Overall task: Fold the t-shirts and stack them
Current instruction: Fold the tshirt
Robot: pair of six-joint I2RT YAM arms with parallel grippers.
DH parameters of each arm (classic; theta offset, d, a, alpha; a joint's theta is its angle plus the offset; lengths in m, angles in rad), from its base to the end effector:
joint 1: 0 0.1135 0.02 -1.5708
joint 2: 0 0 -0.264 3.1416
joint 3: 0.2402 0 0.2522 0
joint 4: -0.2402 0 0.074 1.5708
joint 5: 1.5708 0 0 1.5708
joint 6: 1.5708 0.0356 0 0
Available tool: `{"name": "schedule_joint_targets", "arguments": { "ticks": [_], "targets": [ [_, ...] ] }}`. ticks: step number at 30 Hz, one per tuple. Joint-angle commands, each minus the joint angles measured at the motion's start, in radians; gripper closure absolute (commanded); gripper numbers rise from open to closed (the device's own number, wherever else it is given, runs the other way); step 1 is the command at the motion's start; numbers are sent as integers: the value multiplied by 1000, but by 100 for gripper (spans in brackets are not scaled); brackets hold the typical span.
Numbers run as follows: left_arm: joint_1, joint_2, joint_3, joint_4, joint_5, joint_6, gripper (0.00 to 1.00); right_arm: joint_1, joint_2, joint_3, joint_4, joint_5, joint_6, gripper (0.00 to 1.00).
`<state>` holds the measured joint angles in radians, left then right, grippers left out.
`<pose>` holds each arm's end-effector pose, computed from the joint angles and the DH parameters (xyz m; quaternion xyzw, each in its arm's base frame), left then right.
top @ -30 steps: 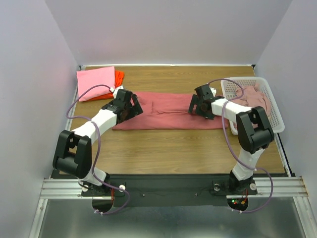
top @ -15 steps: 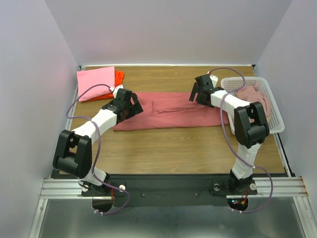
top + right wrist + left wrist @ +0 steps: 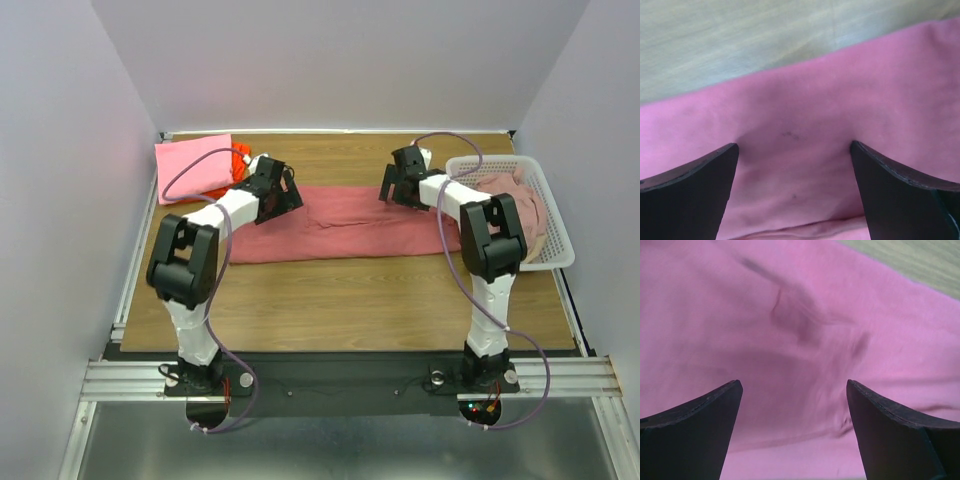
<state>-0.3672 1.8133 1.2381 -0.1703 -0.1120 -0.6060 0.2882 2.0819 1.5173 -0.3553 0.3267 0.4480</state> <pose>0.3766 -0.1406 0.2127 -0.1312 0.9054 -0.1419 0.3779 0.4380 0.1179 0.1777 0.1265 0.9278 -0.0302 0.3498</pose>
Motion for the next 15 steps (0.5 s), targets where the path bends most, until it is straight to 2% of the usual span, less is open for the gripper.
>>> {"name": "schedule_joint_targets", "arguments": {
  "ticks": [1,5,8,12,14,15],
  "targets": [
    [1,147,170,-23,32,60,2,-1,6,-47,6,-41,14,0],
    [-4,314,358,-101,20,95,2,5,-90,-200,12,-118,80,0],
    [-19,423,496,-136,75,130,2,26,-164,-333,15,-118,115,0],
    [-71,538,699,-173,81,175,2,89,-320,-501,15,-144,184,0],
    [-79,581,780,-199,86,187,2,149,-373,-563,15,-161,222,0],
    [-79,633,872,-233,106,189,2,199,-428,-630,13,-166,277,0]
  ]
}}
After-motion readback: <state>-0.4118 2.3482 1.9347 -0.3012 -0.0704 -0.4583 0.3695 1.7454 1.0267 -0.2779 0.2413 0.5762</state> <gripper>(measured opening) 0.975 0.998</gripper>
